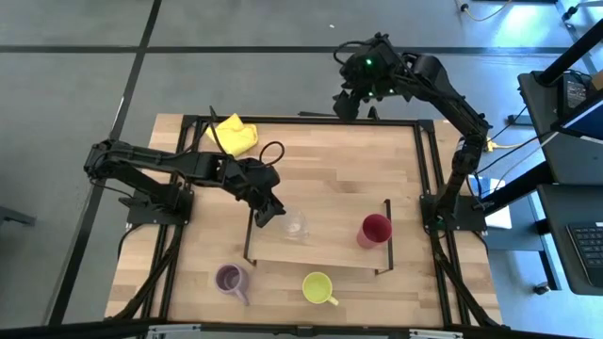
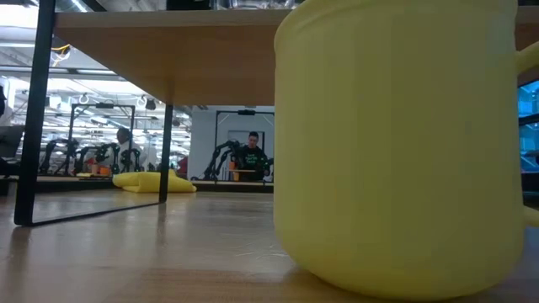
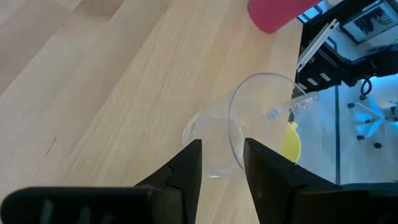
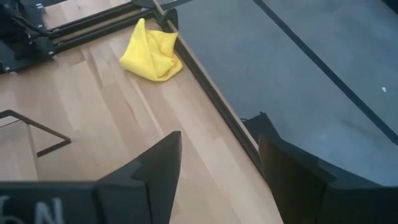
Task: Stack small to large cups/mugs on shelf
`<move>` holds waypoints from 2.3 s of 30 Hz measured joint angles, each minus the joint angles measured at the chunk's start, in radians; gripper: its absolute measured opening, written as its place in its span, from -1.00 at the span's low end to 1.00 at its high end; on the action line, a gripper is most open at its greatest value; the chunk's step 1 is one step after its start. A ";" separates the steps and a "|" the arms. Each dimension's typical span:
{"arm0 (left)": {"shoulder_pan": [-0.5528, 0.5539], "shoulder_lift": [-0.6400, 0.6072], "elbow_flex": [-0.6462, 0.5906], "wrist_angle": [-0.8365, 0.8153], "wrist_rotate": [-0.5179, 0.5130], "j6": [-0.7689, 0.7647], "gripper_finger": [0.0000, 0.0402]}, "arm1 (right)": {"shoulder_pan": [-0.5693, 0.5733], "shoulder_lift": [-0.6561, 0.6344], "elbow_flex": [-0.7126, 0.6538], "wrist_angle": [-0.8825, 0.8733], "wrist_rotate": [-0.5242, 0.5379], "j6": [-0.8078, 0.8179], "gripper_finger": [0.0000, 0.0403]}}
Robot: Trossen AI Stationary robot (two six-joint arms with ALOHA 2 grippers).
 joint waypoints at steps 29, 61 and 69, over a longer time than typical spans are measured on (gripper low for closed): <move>-0.002 0.007 -0.001 -0.023 0.028 0.165 -0.50 | -0.013 0.002 -0.110 0.010 0.001 0.005 0.07; 0.005 -0.009 0.000 0.024 0.133 0.218 -0.95 | -0.015 0.002 -0.148 0.114 -0.051 0.027 0.07; 0.021 -0.032 0.084 -0.203 0.089 0.324 -0.98 | -0.031 0.002 -0.148 0.108 -0.051 0.027 0.07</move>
